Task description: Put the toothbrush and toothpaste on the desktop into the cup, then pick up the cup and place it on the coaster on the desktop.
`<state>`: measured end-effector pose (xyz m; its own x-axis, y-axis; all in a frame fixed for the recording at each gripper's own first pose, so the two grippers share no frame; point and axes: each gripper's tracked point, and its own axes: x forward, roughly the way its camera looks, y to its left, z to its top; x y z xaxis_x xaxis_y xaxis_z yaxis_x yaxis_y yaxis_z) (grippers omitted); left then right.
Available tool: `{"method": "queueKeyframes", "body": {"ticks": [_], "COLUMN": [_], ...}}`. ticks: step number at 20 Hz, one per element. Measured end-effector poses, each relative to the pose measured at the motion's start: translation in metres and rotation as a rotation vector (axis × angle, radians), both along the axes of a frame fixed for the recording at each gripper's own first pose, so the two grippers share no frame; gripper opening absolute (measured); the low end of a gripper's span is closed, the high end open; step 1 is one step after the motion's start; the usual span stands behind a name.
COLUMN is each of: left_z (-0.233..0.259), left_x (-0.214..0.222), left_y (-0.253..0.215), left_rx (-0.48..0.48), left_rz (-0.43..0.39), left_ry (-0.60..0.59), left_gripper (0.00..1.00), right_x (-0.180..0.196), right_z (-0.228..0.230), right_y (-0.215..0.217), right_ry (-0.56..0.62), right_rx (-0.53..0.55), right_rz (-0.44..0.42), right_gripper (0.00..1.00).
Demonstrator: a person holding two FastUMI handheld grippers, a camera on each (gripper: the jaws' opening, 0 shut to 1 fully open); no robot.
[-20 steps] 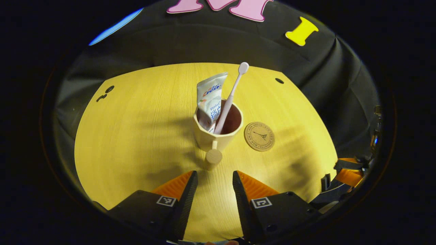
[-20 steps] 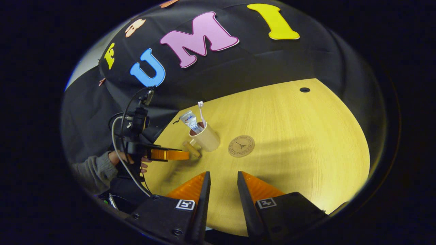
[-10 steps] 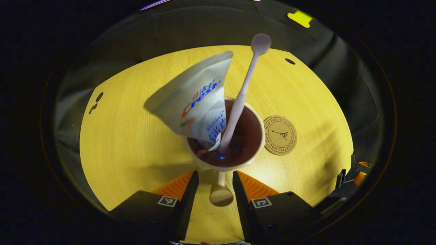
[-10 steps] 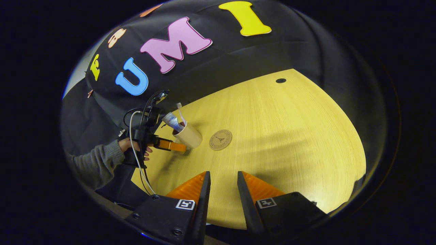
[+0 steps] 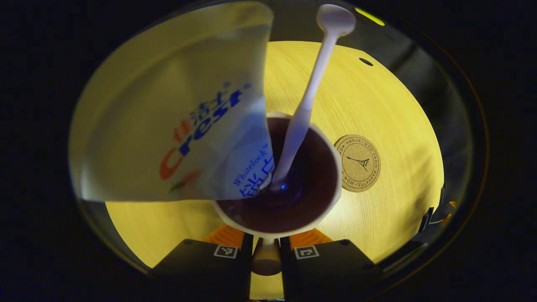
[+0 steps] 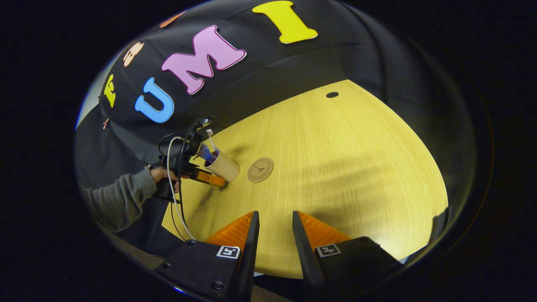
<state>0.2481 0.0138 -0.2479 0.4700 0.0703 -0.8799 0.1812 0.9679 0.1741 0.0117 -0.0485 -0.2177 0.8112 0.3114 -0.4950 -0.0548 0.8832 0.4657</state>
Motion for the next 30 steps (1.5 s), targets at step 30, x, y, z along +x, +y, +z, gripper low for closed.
{"method": "queueKeyframes", "body": {"ticks": [30], "left_z": [0.008], "left_x": [-0.004], "left_y": [-0.131], "left_rx": [0.013], "left_rz": [-0.181], "left_ry": [-0.028], "left_gripper": [0.32], "right_x": [-0.009], "right_z": [-0.009], "right_y": [-0.069], "right_ry": [0.017], "right_rx": [0.061], "right_rz": [-0.076], "right_gripper": [0.51]}}
